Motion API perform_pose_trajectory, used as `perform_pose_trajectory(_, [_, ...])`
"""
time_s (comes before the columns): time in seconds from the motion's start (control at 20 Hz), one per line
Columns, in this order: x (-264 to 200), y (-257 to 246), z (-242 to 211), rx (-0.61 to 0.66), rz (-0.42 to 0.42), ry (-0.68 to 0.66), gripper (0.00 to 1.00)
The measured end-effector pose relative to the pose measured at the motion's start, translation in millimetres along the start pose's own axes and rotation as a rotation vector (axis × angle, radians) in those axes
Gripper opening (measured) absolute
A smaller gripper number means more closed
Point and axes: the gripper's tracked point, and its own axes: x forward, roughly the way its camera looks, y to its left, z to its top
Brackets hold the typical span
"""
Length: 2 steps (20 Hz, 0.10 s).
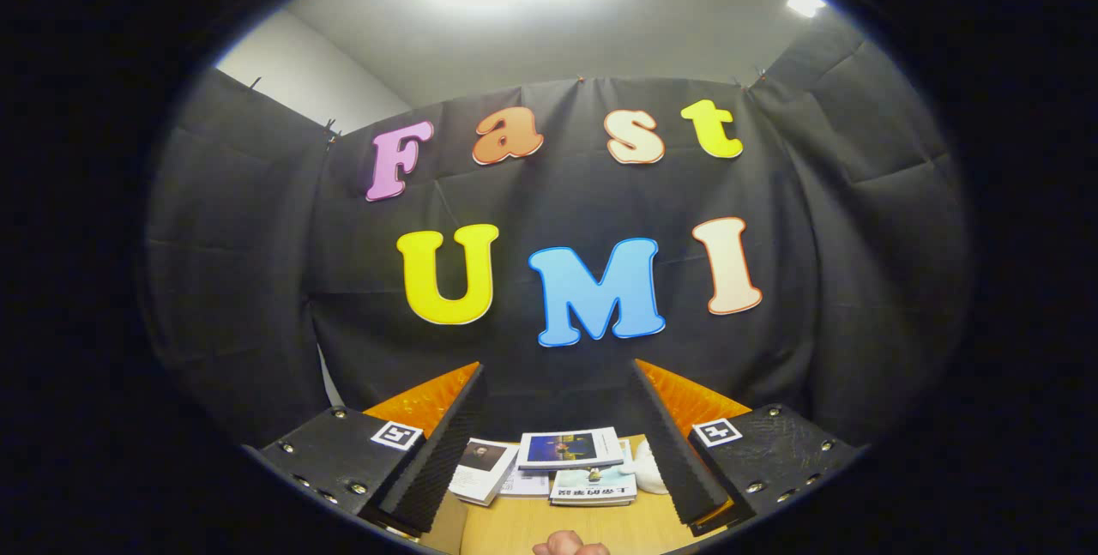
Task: Open the storage box then place both shoes into the box .Put the left shoe in first, then the right shoe, with the right side of both shoes facing outward in a uniform manner.
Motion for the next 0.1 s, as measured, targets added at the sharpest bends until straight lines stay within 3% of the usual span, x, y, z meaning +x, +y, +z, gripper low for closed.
perform_pose_trajectory(0.1, [0.6,-30.1,-9.5,-0.017,-0.004,-0.032,0.99])
